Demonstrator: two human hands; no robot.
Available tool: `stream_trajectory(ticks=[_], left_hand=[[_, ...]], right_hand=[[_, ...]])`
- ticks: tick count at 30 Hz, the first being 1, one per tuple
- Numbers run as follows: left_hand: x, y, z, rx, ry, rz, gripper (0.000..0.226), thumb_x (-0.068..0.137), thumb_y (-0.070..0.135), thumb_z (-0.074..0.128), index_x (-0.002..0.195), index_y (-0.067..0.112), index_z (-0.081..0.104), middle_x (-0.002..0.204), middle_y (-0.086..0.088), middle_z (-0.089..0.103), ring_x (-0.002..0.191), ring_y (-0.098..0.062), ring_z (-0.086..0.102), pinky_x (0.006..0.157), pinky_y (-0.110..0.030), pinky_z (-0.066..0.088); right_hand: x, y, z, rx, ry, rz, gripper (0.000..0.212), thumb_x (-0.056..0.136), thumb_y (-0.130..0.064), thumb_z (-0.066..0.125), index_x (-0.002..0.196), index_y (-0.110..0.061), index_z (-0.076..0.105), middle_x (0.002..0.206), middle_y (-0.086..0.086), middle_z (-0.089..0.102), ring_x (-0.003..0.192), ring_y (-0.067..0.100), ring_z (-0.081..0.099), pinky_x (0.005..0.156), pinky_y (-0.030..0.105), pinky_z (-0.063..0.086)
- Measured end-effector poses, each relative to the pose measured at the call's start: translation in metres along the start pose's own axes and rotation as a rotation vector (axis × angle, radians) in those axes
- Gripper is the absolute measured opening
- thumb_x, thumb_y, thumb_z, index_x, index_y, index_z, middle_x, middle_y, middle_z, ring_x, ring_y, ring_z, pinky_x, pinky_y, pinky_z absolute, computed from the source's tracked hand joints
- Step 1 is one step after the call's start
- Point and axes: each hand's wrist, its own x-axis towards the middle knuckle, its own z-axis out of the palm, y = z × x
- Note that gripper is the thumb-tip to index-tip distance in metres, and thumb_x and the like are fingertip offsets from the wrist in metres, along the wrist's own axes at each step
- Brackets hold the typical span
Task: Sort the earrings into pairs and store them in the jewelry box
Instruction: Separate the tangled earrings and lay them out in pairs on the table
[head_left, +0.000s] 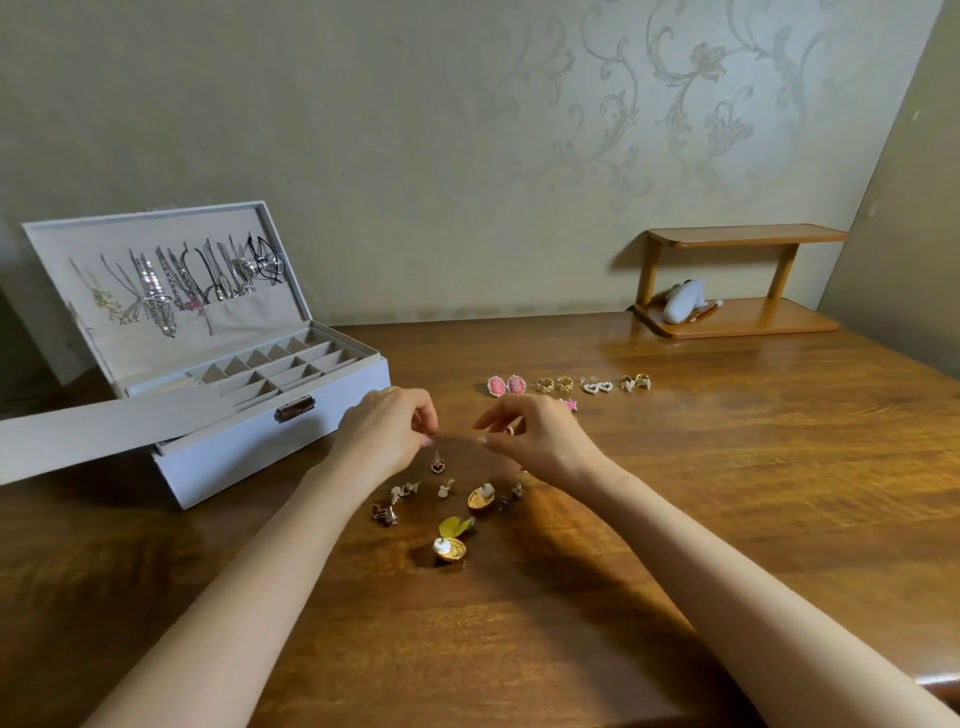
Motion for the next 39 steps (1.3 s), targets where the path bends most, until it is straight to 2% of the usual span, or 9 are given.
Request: stream_trajectory(ticks=[4,7,12,18,23,25,28,34,39], left_hand=[[0.001,-0.009,0.004,-0.014,0.009,-0.026,0.012,0.085,0.013,0.065,0.085,0.024,0.059,0.102,-0.001,0.062,0.095,-0.018,0.058,0.082,-0.034,0.052],[-0.001,-0.012,0.008,0.017,0.030,-0.046,0.010,0.087,0.014,0.063,0.090,0.024,0.061,0.104,-0.001,0.062,0.098,-0.017,0.056,0.084,-0.034,0.052],[-0.002,-0.014,0.008,0.033,0.014,-0.094,0.006,0.087,0.018,0.063,0.091,0.022,0.060,0.105,0.000,0.061,0.096,-0.016,0.056,0.082,-0.030,0.051],[-0.005,-0.013,-0.006,0.002,-0.168,-0.128,0.011,0.084,0.027,0.067,0.084,0.020,0.059,0.088,0.003,0.057,0.081,-0.011,0.053,0.067,-0.025,0.041],[-0.007,-0.008,-0.009,0.065,-0.306,-0.104,0.022,0.080,0.034,0.070,0.087,0.020,0.054,0.094,0.003,0.057,0.084,-0.011,0.053,0.059,-0.022,0.037],[-0.006,-0.006,-0.006,0.099,-0.338,-0.105,0.027,0.077,0.035,0.072,0.093,0.019,0.057,0.099,0.001,0.059,0.089,-0.014,0.056,0.063,-0.024,0.044],[-0.003,-0.006,-0.001,0.078,-0.328,-0.125,0.027,0.077,0.032,0.073,0.096,0.018,0.061,0.103,-0.002,0.061,0.092,-0.016,0.058,0.077,-0.029,0.051],[-0.002,-0.009,-0.003,-0.045,-0.293,-0.134,0.016,0.080,0.028,0.070,0.077,0.021,0.056,0.087,0.003,0.058,0.078,-0.009,0.052,0.063,-0.022,0.040],[0.000,-0.013,-0.005,-0.109,-0.207,-0.125,0.010,0.087,0.025,0.062,0.086,0.016,0.057,0.098,-0.003,0.058,0.086,-0.013,0.051,0.069,-0.024,0.039]], right_hand=[[0.015,-0.008,0.019,-0.094,-0.051,0.004,0.018,0.085,-0.014,0.064,0.099,-0.018,0.073,0.099,0.001,0.071,0.077,0.007,0.055,0.073,0.024,0.048],[0.024,-0.010,0.028,-0.133,-0.103,0.002,0.021,0.084,-0.009,0.060,0.099,-0.018,0.074,0.100,0.002,0.073,0.082,0.010,0.059,0.074,0.026,0.049],[0.034,-0.016,0.035,-0.161,-0.152,0.014,0.020,0.085,-0.028,0.066,0.099,-0.016,0.073,0.097,0.003,0.072,0.086,0.016,0.063,0.074,0.032,0.054],[0.032,-0.018,0.037,-0.188,-0.176,0.020,0.015,0.079,-0.027,0.072,0.091,-0.017,0.072,0.093,0.001,0.071,0.082,0.013,0.061,0.069,0.031,0.052],[0.028,-0.017,0.039,-0.168,-0.158,0.017,0.011,0.077,-0.024,0.074,0.083,-0.017,0.070,0.089,0.001,0.071,0.086,0.017,0.064,0.075,0.038,0.056],[0.027,-0.017,0.038,-0.145,-0.137,0.022,0.010,0.076,-0.024,0.074,0.082,-0.017,0.070,0.089,0.002,0.071,0.084,0.017,0.064,0.074,0.038,0.056],[0.026,-0.016,0.034,-0.113,-0.115,0.020,0.008,0.078,-0.022,0.072,0.082,-0.016,0.070,0.086,0.003,0.072,0.080,0.016,0.064,0.069,0.033,0.054],[0.023,-0.014,0.029,-0.079,-0.098,0.022,0.008,0.078,-0.025,0.072,0.082,-0.018,0.071,0.082,-0.002,0.070,0.076,0.012,0.061,0.070,0.031,0.052],[0.021,-0.013,0.026,-0.065,-0.097,0.012,0.011,0.080,-0.025,0.071,0.085,-0.016,0.072,0.086,0.001,0.071,0.079,0.014,0.062,0.074,0.035,0.054]])
